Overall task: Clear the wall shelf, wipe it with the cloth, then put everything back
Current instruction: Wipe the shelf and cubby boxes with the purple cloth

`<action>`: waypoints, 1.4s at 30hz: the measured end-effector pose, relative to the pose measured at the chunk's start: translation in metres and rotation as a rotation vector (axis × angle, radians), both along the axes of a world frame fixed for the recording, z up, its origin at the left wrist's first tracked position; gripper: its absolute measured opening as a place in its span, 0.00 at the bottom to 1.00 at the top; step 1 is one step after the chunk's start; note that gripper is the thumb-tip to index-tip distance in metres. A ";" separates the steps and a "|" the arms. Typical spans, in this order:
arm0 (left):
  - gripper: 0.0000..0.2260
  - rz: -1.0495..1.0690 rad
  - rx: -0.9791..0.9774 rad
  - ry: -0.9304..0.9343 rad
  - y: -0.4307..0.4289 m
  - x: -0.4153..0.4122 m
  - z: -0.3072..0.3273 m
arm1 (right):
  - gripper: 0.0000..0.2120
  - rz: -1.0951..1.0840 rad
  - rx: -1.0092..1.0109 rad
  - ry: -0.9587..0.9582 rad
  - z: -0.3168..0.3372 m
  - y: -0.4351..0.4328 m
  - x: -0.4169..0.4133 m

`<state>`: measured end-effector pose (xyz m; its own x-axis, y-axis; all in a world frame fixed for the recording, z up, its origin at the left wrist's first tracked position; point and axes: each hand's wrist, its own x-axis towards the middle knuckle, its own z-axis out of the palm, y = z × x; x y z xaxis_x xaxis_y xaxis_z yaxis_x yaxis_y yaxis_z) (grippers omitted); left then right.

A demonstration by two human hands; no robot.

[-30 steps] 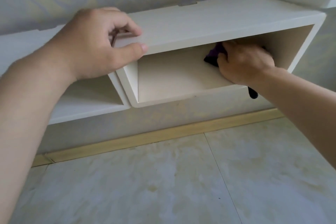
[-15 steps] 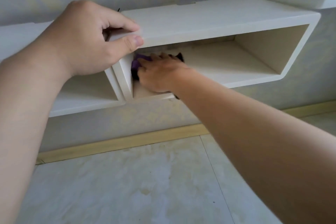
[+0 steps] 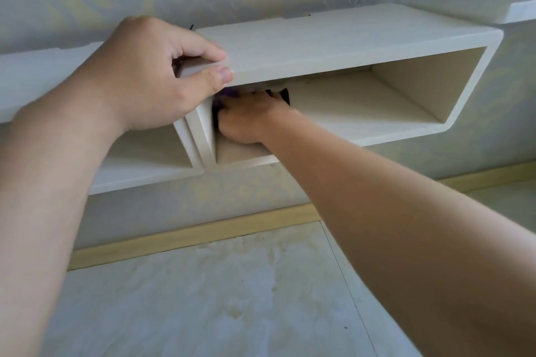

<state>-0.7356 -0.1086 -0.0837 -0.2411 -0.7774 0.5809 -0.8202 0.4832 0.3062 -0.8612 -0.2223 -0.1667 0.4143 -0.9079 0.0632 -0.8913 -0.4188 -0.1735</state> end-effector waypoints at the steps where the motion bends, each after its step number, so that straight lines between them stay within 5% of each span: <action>1: 0.26 0.001 -0.004 -0.004 0.001 0.000 0.000 | 0.28 -0.010 0.009 -0.011 -0.001 -0.001 -0.001; 10: 0.21 0.008 -0.011 -0.026 0.001 0.000 0.000 | 0.28 -0.334 0.054 -0.081 0.008 -0.030 -0.188; 14: 0.14 0.011 -0.014 -0.037 0.000 -0.001 0.000 | 0.29 -0.341 0.016 0.002 0.009 -0.023 -0.144; 20: 0.19 0.009 -0.010 -0.027 0.001 -0.001 -0.002 | 0.28 0.049 -0.069 0.108 -0.008 0.039 -0.018; 24: 0.14 -0.004 -0.035 -0.043 0.003 -0.001 -0.002 | 0.30 0.016 -0.041 0.128 -0.003 0.025 -0.067; 30: 0.13 0.012 -0.035 -0.049 0.003 -0.002 -0.001 | 0.25 -0.376 -0.063 0.018 -0.007 0.007 -0.199; 35: 0.12 -0.013 -0.052 -0.071 0.003 -0.001 -0.002 | 0.27 -0.202 -0.135 0.194 -0.011 0.039 -0.129; 42: 0.14 -0.015 -0.073 -0.077 0.005 -0.002 -0.003 | 0.27 0.078 -0.098 0.083 -0.011 0.087 -0.035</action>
<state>-0.7373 -0.1034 -0.0863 -0.2985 -0.7294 0.6156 -0.8324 0.5144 0.2059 -0.8966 -0.1350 -0.1781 0.4909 -0.8639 0.1125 -0.8650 -0.4987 -0.0553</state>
